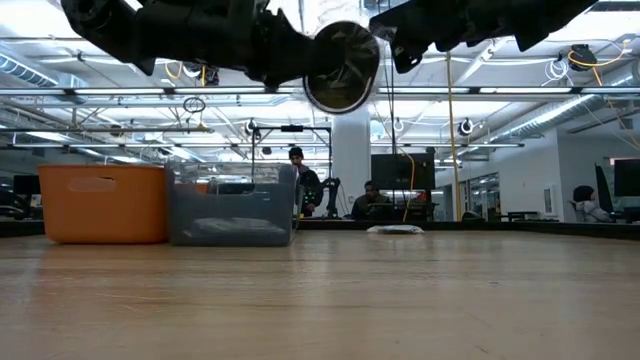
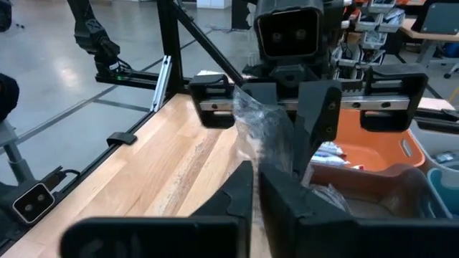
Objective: Pick & Place Travel size toiletries
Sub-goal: Put the bottom black hairbrush into the black bin
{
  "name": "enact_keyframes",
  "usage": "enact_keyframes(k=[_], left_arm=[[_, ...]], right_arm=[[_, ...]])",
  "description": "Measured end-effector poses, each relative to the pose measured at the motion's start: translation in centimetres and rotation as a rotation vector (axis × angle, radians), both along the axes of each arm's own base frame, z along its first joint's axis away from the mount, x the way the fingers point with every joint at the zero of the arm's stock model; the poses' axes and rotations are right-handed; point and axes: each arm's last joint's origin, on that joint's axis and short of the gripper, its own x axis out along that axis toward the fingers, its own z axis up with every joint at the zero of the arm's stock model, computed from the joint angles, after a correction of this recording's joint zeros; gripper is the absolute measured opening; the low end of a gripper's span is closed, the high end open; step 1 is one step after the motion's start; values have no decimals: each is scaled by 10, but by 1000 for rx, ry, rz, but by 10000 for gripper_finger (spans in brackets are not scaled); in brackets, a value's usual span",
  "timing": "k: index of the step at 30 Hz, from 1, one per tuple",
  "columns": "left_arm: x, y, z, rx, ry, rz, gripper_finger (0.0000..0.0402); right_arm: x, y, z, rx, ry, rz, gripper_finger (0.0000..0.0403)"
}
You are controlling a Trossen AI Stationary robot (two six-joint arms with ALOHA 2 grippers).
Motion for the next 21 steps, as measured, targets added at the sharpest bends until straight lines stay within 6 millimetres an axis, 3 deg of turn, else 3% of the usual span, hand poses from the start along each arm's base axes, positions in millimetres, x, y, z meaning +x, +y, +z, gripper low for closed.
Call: enact_keyframes(k=[4,12,21], left_arm=[[-9,2,6,-3,70,28,15],[-43,-2,23,-3,254,205,11],[-69,5,2,-75,533,455,11]], right_arm=[[-2,-1,-2,4,34,-6,53],[-13,-13,-4,-19,145,-198,134],[-15,-21,-11,-132,213,-424,151]])
